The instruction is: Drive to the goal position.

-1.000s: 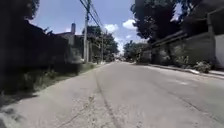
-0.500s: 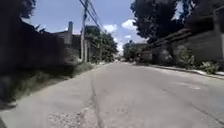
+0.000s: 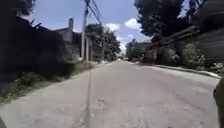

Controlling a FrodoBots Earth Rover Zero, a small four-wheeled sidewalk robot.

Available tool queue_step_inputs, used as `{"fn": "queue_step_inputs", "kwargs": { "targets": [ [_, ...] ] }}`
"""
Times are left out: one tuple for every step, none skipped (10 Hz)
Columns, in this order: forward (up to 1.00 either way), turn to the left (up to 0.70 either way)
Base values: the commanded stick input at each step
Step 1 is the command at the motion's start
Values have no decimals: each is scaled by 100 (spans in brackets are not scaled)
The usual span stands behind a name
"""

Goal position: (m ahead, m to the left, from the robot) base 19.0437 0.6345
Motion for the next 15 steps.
{"fn": "queue_step_inputs", "kwargs": {
  "targets": [
    [100,0],
    [100,0],
    [100,0],
    [100,0],
    [100,0],
    [100,0],
    [100,0],
    [100,0],
    [100,0],
    [100,0],
    [100,0],
    [100,0],
    [100,0],
    [100,0],
    [100,0]
  ]
}}
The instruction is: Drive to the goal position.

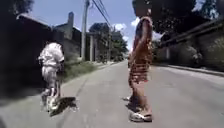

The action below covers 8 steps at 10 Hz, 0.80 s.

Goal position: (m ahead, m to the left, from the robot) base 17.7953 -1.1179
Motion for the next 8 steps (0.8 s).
{"fn": "queue_step_inputs", "kwargs": {
  "targets": [
    [100,0],
    [100,0],
    [100,0],
    [53,0],
    [0,0],
    [0,0],
    [0,0],
    [0,0]
  ]
}}
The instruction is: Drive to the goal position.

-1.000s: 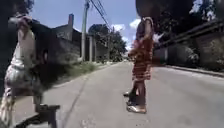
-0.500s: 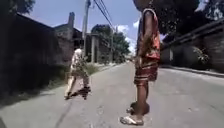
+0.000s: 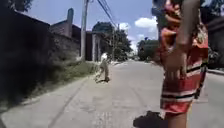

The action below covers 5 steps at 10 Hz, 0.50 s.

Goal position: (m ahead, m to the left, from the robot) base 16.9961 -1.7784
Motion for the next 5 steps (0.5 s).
{"fn": "queue_step_inputs", "kwargs": {
  "targets": [
    [0,0],
    [0,0],
    [0,0],
    [0,0],
    [0,0]
  ]
}}
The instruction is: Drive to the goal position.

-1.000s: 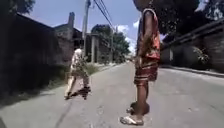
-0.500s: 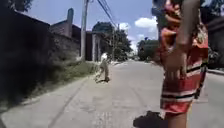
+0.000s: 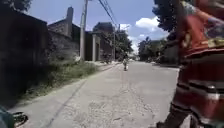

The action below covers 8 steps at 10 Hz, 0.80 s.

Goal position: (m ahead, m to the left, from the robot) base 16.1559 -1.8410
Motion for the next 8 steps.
{"fn": "queue_step_inputs", "kwargs": {
  "targets": [
    [3,0],
    [15,1],
    [82,1],
    [100,1],
    [100,1],
    [50,0],
    [0,0],
    [0,0]
  ]
}}
